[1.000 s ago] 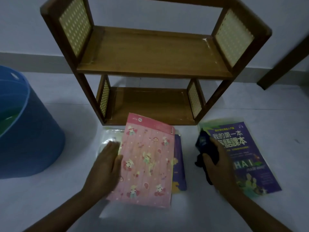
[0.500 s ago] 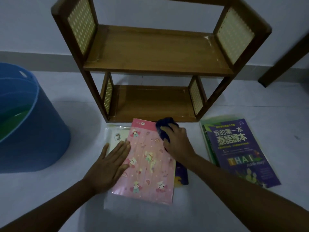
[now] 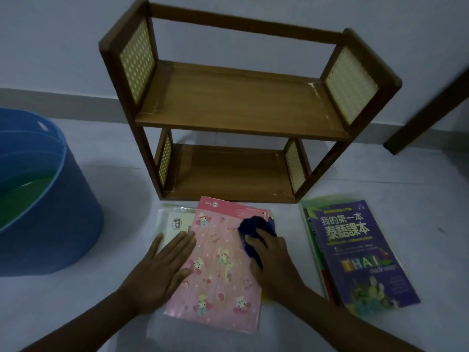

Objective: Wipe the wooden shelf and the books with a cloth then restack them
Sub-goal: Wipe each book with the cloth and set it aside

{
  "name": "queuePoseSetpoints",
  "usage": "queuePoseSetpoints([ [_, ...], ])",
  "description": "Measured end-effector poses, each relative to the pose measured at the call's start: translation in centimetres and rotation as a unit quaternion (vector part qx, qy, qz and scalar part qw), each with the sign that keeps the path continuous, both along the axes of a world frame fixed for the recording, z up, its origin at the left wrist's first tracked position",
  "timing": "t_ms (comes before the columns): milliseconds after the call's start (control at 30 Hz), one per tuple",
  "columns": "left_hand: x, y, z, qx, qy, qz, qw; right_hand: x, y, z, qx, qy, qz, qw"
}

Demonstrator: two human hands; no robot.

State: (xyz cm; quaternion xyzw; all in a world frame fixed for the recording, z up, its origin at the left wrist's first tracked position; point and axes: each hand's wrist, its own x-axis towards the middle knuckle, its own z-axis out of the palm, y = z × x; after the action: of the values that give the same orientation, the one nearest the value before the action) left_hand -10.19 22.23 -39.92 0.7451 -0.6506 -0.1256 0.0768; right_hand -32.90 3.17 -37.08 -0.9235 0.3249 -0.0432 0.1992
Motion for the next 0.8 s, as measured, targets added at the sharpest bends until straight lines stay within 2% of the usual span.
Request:
queuePoseSetpoints([
  [67, 0.1, 0.0, -0.1, 0.001, 0.004, -0.001, 1.0, 0.1, 3.5, 0.1, -0.016, -0.013, 0.055, 0.998],
  [100, 0.2, -0.1, -0.1, -0.003, 0.0, -0.001, 1.0, 0.2, 5.7, 0.2, -0.025, -0.018, 0.114, 0.993],
  [167, 0.1, -0.2, -0.1, -0.003, -0.01, -0.006, 1.0, -0.1, 9.2, 0.6, -0.052, -0.007, 0.248, 0.967],
  [233, 0.0, -0.1, -0.2, 0.002, -0.018, -0.009, 1.0, -0.9, 9.1, 0.5, -0.071, 0.003, 0.309, 0.948],
  [300, 0.0, 0.0, -0.2, 0.003, -0.022, -0.01, 1.0, -2.4, 6.6, 0.0, -0.023, -0.042, 0.274, 0.96],
  [367, 0.0, 0.0, -0.1, 0.003, -0.015, -0.007, 1.0, -4.8, 3.4, -0.3, 0.019, -0.077, 0.17, 0.982],
  [400, 0.0, 0.0, -0.1, 0.002, -0.011, -0.005, 1.0, -6.4, 1.9, -0.5, 0.01, -0.078, 0.114, 0.99],
  [500, 0.1, 0.0, -0.1, 0.003, -0.006, -0.004, 1.0, -10.8, -1.0, -0.6, -0.003, -0.044, -0.015, 0.999],
  [567, 0.0, -0.1, -0.1, 0.007, -0.003, -0.006, 1.0, -11.7, -1.0, -0.6, -0.05, 0.02, -0.031, 0.998],
  [667, -0.1, 0.0, -0.1, 0.014, 0.012, -0.002, 1.0, -9.2, 1.3, 0.2, -0.102, 0.106, 0.029, 0.989],
  [733, -0.1, 0.0, 0.0, 0.022, 0.025, 0.002, 0.999, -7.3, 2.7, -0.2, -0.137, 0.122, 0.156, 0.97],
  [800, -0.1, 0.0, -0.1, 0.017, 0.051, 0.004, 0.999, -6.2, 3.0, -0.9, -0.156, 0.097, 0.247, 0.952],
])
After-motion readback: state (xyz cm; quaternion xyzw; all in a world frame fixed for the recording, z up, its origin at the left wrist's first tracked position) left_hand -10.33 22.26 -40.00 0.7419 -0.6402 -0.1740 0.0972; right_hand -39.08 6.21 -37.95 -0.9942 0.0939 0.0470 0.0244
